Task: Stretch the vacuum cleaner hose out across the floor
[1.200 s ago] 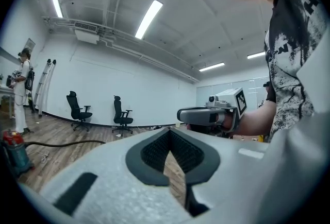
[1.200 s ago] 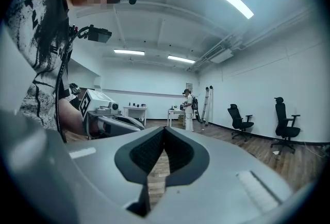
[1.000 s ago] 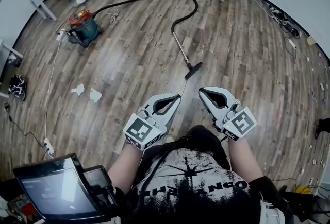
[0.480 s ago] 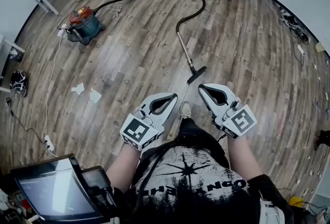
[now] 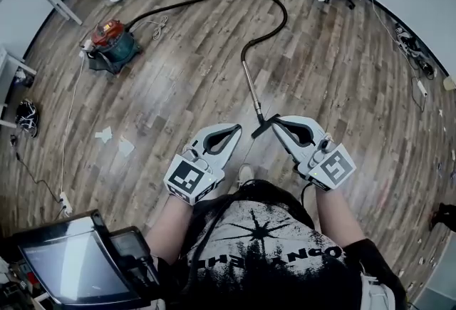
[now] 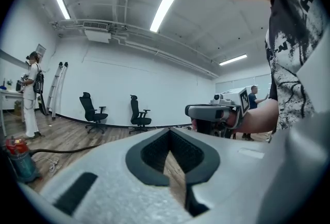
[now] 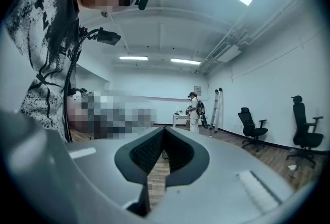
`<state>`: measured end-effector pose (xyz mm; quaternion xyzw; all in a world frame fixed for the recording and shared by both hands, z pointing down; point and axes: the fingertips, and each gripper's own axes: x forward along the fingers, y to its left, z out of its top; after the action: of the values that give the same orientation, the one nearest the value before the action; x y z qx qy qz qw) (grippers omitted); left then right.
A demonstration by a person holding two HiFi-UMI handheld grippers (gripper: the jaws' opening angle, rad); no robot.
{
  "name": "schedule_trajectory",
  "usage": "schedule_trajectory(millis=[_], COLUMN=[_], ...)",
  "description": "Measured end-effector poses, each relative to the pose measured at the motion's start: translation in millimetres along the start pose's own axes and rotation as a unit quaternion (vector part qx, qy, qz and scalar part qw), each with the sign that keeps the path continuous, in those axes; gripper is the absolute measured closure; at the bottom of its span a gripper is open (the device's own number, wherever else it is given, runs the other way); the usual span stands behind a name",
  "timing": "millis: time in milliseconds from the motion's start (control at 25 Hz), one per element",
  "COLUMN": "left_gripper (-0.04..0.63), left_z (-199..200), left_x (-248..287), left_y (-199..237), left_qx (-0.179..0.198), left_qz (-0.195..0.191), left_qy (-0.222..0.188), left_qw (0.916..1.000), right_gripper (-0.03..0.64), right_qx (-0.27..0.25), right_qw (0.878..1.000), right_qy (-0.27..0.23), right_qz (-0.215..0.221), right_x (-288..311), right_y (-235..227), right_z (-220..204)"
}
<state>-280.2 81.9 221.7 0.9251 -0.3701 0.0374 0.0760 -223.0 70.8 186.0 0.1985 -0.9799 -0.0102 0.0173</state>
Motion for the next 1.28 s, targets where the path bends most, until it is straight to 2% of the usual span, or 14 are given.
schedule_trajectory(millis=[200,520,720,920,1280], left_gripper=[0.594,0.594,0.594,0.594,0.594], left_z=[12.1,10.5,12.4,14.7,42.8], left_x=[40.6,66.8,79.0,90.2,115.9], left_y=[25.1,72.5,118.9,189.4,306.4], left_qx=[0.001,-0.004,-0.012,-0.011,0.03], left_qz=[0.016,0.038,0.034,0.011,-0.087], left_qy=[0.003,0.02,0.017,0.023,0.03], left_qw=[0.9999,0.9991,0.9992,0.9996,0.9953], right_gripper=[0.613,0.612,0.612,0.612,0.612], right_qx=[0.02,0.029,0.036,0.029,0.012], right_qw=[1.0,0.998,0.998,0.999,0.997], right_qy=[-0.002,-0.023,0.01,0.024,0.015], right_qz=[0.017,0.044,0.043,0.004,-0.081], right_x=[10.7,55.9,90.0,142.6,241.8], right_y=[-44.4,-88.6,-115.9,-158.6,-231.9], right_z=[-10.8,-11.6,-28.6,-32.5,-15.7])
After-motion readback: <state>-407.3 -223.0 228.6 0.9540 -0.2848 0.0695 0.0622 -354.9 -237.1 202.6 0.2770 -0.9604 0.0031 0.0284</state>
